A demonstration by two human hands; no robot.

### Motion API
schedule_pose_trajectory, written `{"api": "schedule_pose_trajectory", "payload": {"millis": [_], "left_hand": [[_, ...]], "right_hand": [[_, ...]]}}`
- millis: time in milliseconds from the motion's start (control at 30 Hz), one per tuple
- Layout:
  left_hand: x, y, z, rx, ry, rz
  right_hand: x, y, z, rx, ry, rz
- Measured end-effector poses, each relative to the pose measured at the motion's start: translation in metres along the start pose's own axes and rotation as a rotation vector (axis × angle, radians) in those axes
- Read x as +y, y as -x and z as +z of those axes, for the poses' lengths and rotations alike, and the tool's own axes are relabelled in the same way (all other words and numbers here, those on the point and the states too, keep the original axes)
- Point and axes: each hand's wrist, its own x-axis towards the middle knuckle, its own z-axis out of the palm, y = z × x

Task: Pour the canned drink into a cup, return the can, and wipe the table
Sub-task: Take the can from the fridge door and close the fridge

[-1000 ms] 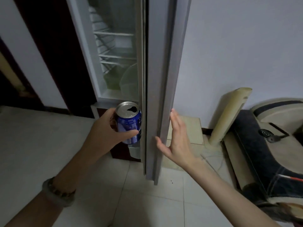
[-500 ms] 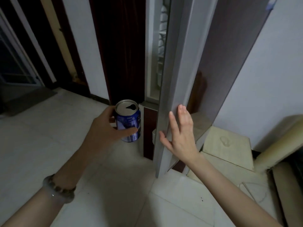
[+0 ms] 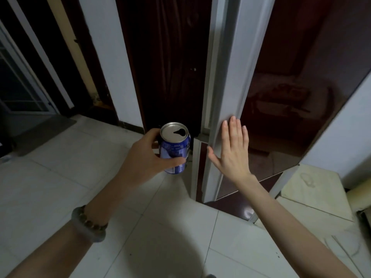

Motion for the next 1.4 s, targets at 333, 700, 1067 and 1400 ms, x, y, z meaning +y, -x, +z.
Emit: {"api": "schedule_pose_trajectory", "payload": {"millis": [333, 700, 1067, 1400], "left_hand": [[-0.050, -0.091, -0.019, -0.006, 0.021, -0.001], [-0.100, -0.230, -0.018, -0.080, 0.037, 0.025], [-0.133, -0.316, -0.005, -0.153, 0.021, 0.020], [-0.142, -0.369, -0.005, -0.240, 0.067, 0.068]], "right_hand": [[0.000, -0.060, 0.090, -0.004, 0.052, 0.022], [0.014, -0.118, 0.189, 0.071, 0.151, 0.154], [0.048, -0.158, 0.240, -0.108, 0.235, 0.172], [0.064, -0.190, 0.255, -0.284, 0.275, 0.255]]}}
